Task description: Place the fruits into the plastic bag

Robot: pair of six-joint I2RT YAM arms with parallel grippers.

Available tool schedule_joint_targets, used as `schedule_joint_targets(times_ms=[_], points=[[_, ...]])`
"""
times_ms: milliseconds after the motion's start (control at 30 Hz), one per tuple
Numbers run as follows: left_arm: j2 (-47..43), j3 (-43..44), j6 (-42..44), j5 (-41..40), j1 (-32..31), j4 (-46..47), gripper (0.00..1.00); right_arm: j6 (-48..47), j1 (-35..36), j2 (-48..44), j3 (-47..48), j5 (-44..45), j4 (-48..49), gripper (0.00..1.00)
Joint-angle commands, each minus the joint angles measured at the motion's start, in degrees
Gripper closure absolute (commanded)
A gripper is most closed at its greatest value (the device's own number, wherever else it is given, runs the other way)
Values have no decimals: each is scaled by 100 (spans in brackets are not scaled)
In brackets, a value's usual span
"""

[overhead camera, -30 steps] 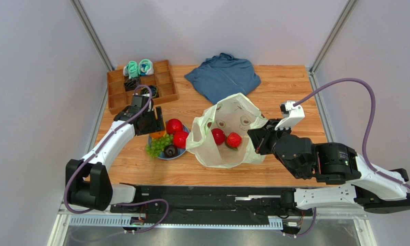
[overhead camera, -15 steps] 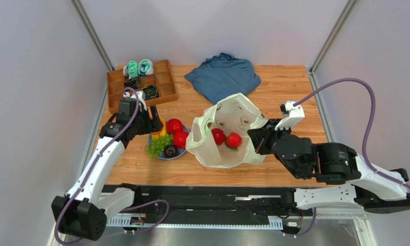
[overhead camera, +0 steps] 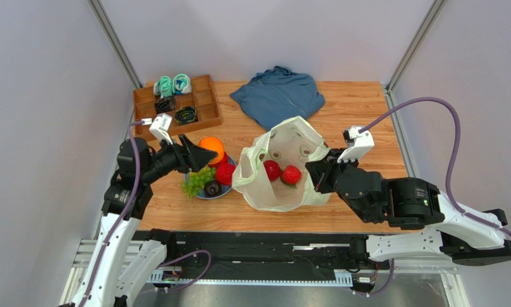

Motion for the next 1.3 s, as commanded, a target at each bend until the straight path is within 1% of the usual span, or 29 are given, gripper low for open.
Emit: schedule_joint_targets(times_ms=[0, 33, 100, 133, 200, 233, 267, 300, 367, 400, 467, 500, 567, 600, 700, 733, 767, 833, 933, 1033, 1200, 1267], points=[[-333, 430, -715, 1021, -103, 1248, 31, -103, -28, 64, 125, 28, 237, 100], [-334, 447, -968, 1128, -286, 1470, 30, -112, -28, 99, 125, 29, 246, 100], [-281, 579, -1058, 1147, -620, 1761, 30, -130, -19, 117, 125, 29, 255, 100], [-255, 649, -998, 1059, -1048, 1753, 30, -138, -37, 134, 134, 20, 264, 100], [-150, 851, -647, 666, -1525, 1570, 30, -182, -37, 169, 160, 2, 299, 100], [-97, 913, -445, 559, -1953, 1508, 30, -191, -46, 178, 169, -15, 290, 100], [-18, 1018, -356, 375, -2141, 1455, 30, -209, -46, 204, 195, -24, 290, 100], [139, 1062, -295, 277, -2499, 1350, 30, -226, -54, 205, 213, -33, 299, 100], [385, 1185, -110, 14, -2861, 1323, 31, -244, -63, 222, 230, -33, 308, 100], [465, 1221, -49, -100, -3237, 1323, 31, -235, -63, 231, 230, -42, 299, 100], [754, 1370, 145, -451, -3600, 1253, 31, -226, -63, 222, 230, -33, 299, 100], [861, 1431, 206, -549, -3941, 1235, 31, -209, -63, 213, 222, -24, 299, 100], [1211, 1633, 426, -890, -4268, 1104, 31, -191, -63, 205, 204, -33, 299, 100], [1326, 1704, 496, -1006, -4556, 1042, 31, -174, -72, 196, 195, -33, 299, 100], [1696, 1775, 751, -1524, -4840, 822, 32, -156, -72, 178, 169, -24, 299, 100], [1758, 1783, 848, -1639, -4849, 735, 32, -139, -72, 143, 178, -7, 299, 100], [1880, 1801, 883, -1953, -4858, 481, 33, -139, -72, 134, 178, -7, 299, 100], [1934, 1810, 936, -2393, -4867, 278, 33, -121, -72, 99, 160, 11, 299, 100], [1934, 1757, 1120, -2755, -4867, 31, 33, -95, -72, 20, 99, 37, 308, 100], [1960, 1626, 1323, -2940, -4867, -57, 32, -77, -72, 11, 63, 72, 308, 100], [2127, 1502, 1227, -2993, -4955, -128, 30, -95, -81, 46, 90, 81, 316, 100], [2267, 1528, 1183, -3230, -5042, -128, 30, -103, -89, 55, 90, 72, 308, 100]])
